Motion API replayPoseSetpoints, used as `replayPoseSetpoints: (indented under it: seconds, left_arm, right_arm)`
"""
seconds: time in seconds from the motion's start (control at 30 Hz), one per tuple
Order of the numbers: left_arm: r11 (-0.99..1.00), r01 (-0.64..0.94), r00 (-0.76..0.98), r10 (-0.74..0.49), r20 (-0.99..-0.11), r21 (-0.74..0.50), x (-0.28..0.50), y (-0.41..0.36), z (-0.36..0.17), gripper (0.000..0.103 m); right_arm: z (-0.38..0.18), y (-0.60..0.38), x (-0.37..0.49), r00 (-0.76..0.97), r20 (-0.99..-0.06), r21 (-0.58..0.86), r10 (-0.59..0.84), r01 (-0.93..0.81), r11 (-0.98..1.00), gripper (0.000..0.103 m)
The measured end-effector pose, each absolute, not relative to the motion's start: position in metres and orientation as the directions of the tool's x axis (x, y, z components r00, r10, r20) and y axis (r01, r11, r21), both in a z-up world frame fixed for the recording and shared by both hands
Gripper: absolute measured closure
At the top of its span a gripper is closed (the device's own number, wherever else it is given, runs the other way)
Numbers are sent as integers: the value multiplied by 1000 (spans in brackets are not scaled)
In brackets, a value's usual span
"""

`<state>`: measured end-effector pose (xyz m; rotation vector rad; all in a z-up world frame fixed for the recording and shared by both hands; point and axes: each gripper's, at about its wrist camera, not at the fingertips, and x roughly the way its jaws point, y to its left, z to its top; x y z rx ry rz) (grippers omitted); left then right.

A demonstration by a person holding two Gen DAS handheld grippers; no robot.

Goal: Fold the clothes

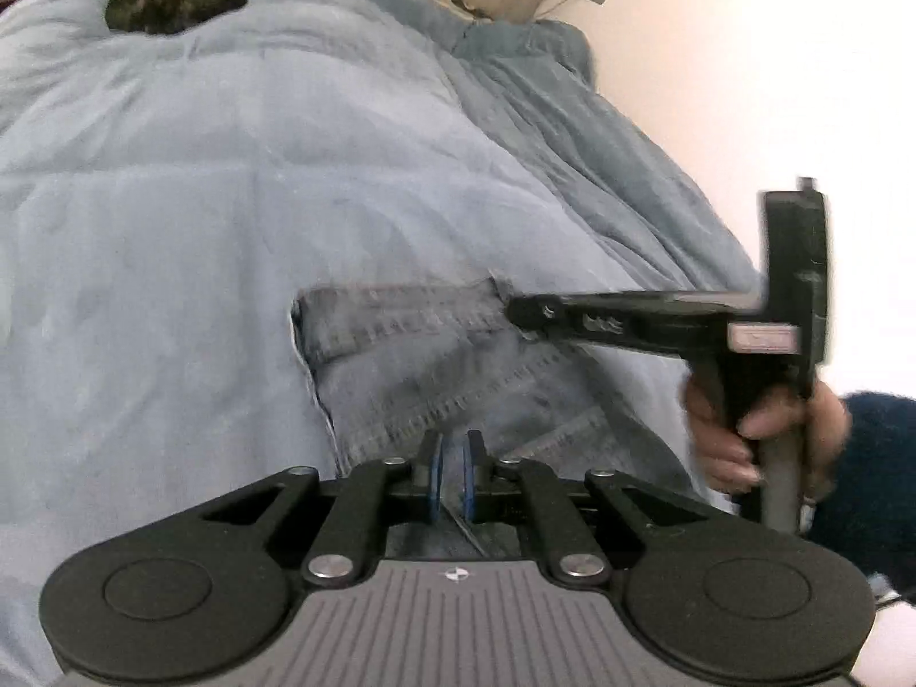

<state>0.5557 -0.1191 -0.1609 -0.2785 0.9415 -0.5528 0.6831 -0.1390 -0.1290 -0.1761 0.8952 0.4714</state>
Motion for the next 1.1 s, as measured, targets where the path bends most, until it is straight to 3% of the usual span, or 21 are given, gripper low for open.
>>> replayPoseSetpoints:
  seconds: [0.03,0.07,0.13,0.2,0.33,0.43,0.53,0.73,0.77,0.83,0.87,1.0,1.03,1.07,1.1]
  left_arm:
    - [838,324,469,-546,-695,-439,560,-121,-164,98]
    - [845,324,473,-535,-700,-426,563,-123,-166,98]
    - [833,323,488,-553,-676,-449,567,-117,-158,98]
    - [828,339,507,-560,-655,-446,568,-115,-149,98]
    - [848,314,558,-529,-640,-427,570,-112,-142,98]
    - [862,285,514,-507,-692,-420,581,-120,-164,99]
    - [867,280,475,-499,-725,-413,586,-133,-189,101]
    - [856,275,473,-517,-714,-438,605,-147,-193,103]
    - [852,271,471,-524,-710,-448,604,-145,-189,103]
    - [846,269,473,-532,-702,-460,601,-141,-182,103]
    - [843,262,475,-537,-697,-471,601,-136,-179,103]
    - [851,243,514,-520,-683,-466,581,-115,-163,91]
    - [856,237,519,-511,-685,-459,578,-111,-162,85]
    - [863,232,524,-500,-690,-449,574,-107,-162,69]
    - [870,228,527,-488,-696,-438,570,-102,-163,64]
  right_arm:
    - [-122,-144,682,546,-776,48,316,-449,892,69]
    - [-113,-152,680,561,-765,56,316,-430,901,69]
    - [-94,-166,672,578,-753,76,314,-398,914,72]
    - [-78,-176,662,578,-750,95,321,-386,918,84]
    - [-71,-166,632,536,-760,82,367,-481,873,85]
    - [-95,-147,624,494,-794,53,355,-526,849,85]
    - [-132,-144,634,497,-819,-4,285,-503,864,103]
    - [-132,-167,657,470,-818,110,332,-438,892,103]
    - [-126,-168,655,480,-809,112,339,-441,891,92]
    - [-115,-170,653,501,-790,114,353,-446,888,81]
    - [-110,-171,652,511,-781,115,360,-449,886,82]
    - [-123,-159,659,466,-808,81,360,-517,852,81]
    - [-127,-155,660,462,-814,72,352,-522,850,81]
    - [-129,-153,659,463,-816,65,347,-522,851,82]
    - [-129,-152,658,468,-815,61,343,-520,852,84]
